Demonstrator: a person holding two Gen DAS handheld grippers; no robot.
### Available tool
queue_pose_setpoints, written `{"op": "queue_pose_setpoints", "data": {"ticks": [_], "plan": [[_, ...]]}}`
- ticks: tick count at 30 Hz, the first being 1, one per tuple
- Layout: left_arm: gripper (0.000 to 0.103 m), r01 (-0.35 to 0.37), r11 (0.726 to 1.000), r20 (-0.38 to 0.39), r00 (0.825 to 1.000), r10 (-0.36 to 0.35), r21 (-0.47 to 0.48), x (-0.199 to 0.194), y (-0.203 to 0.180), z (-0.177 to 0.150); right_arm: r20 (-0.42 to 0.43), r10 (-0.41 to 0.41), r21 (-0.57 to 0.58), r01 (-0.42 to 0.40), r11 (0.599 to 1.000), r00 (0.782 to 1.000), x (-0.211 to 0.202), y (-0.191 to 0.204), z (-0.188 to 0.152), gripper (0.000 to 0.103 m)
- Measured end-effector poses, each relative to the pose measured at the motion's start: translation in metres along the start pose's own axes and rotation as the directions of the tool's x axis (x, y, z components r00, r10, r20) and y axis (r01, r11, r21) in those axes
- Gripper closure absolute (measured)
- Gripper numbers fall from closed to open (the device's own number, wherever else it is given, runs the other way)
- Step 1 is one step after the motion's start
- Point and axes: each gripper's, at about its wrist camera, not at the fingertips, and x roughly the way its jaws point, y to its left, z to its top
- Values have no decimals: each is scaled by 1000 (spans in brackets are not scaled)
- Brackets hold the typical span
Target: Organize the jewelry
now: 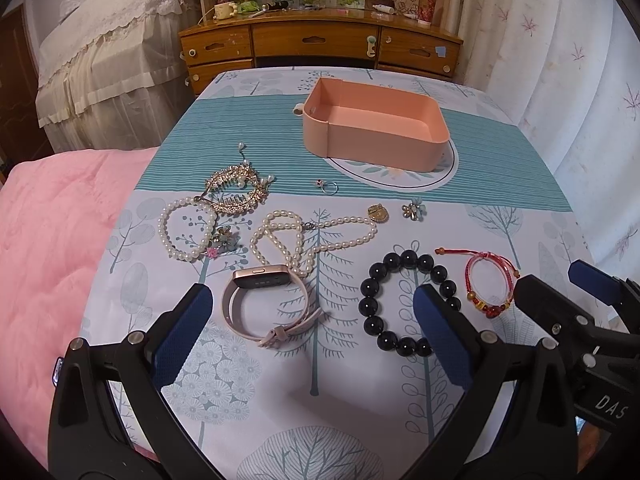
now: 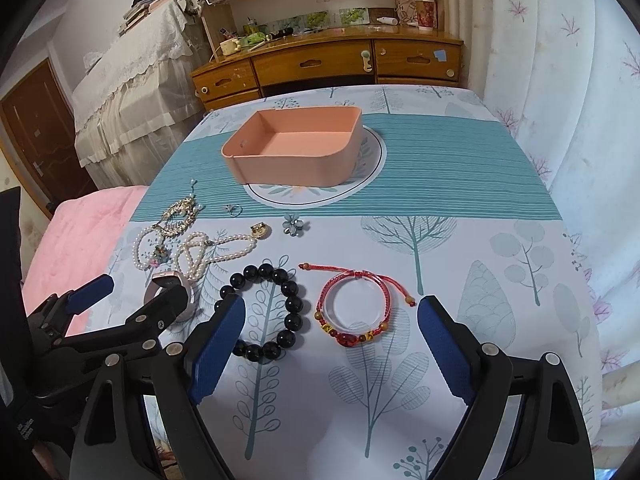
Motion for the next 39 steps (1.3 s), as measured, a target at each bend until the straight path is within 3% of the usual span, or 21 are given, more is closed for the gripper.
{"op": "queue_pose_setpoints", "data": {"ticks": [39], "plan": [[5,7,1000,-11,1000,-7,-4,-6,-5,-7,21,-3,-15,3,1000,1000,-11,-2,-1,13]]}}
